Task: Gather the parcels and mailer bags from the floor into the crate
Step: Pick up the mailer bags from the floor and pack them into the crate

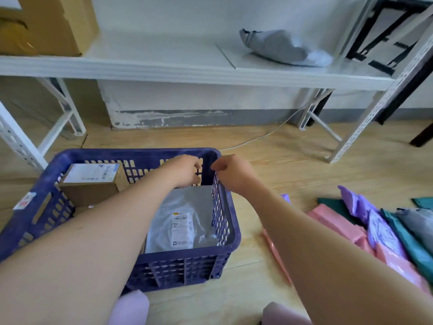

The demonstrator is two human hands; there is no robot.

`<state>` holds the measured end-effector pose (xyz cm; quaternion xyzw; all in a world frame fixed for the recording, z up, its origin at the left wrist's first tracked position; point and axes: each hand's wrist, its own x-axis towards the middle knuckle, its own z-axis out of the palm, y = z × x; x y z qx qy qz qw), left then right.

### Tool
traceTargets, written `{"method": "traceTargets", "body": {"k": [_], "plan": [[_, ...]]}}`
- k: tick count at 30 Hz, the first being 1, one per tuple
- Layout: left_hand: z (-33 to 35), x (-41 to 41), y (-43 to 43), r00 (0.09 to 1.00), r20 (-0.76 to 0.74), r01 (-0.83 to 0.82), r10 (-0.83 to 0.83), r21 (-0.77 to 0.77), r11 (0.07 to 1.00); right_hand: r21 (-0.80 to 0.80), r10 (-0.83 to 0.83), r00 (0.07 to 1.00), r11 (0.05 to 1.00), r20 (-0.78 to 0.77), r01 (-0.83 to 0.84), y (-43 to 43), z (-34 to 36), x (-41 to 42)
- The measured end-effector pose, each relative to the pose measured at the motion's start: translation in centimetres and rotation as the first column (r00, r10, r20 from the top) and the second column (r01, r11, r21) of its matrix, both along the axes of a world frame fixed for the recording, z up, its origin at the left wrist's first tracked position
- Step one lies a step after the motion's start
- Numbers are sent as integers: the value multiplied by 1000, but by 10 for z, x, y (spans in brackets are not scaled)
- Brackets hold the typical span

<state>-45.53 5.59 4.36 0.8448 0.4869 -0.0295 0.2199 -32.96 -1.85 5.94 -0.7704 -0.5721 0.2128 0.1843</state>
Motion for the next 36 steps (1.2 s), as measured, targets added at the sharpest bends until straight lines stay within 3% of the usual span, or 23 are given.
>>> {"method": "traceTargets", "body": {"k": [6,12,25,36], "plan": [[51,35,-54,987,157,23,-45,139,990,170,-120,993,979,22,114,-68,41,30],[73,67,-118,961,244,83,-129,192,978,157,-240,969,961,53,230,-142,50,76],[48,140,-174,933,220,204,-286,331,921,177,-398,917,903,7,391,-192,51,135],[24,178,-184,928,202,256,-312,260,931,191,-517,849,827,-108,528,-204,30,171]]}}
